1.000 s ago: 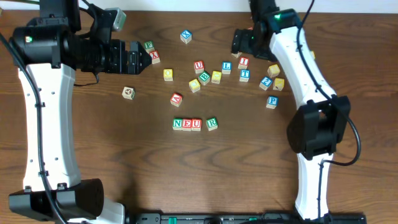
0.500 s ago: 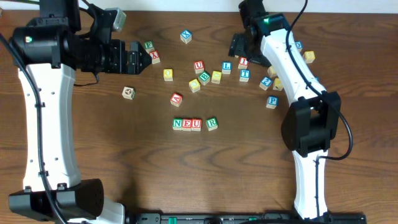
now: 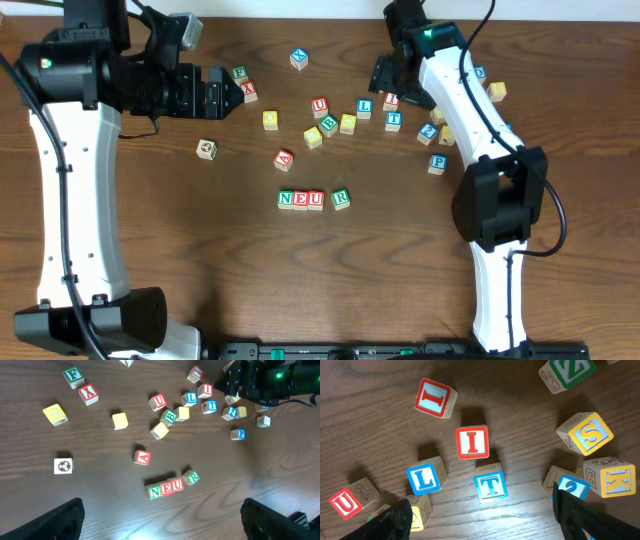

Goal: Spell out NEURIPS
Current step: 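Position the right gripper above the red I block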

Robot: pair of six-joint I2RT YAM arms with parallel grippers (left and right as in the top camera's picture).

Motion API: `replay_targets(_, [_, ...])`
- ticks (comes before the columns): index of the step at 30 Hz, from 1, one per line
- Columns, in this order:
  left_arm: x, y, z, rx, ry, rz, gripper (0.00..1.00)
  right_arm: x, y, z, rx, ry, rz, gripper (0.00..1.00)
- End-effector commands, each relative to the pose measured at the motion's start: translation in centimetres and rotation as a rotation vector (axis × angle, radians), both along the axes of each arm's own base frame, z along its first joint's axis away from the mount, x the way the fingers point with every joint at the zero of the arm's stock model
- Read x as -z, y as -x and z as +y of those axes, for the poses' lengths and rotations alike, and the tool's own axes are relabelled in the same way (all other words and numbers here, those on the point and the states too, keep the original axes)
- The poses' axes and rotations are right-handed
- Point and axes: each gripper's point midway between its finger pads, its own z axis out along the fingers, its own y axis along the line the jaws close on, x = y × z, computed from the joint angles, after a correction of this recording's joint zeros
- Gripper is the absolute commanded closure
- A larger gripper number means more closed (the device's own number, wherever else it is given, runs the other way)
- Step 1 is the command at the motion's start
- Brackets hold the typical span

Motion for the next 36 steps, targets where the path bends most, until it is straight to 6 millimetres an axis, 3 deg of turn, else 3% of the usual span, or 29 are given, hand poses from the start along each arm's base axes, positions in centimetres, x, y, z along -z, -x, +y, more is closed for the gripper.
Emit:
replay_targets(1, [-0.8,0.1,0.0,0.012,0.001,-0.029,0.02,1.1,-0.4,0.1,-0.024,-0.026,0.022,0.14])
replay_targets(11, [-0.8,0.1,0.0,0.012,0.001,-0.029,0.02,1.4,-0.7,-1.1,-0.047,-0.041,0.034,0.14])
replay_targets(36, [-0.8,0.1,0.0,0.012,0.001,-0.029,0.02,0.8,-2.7,-1.4,-0.136,0.033,-0.056,0.16])
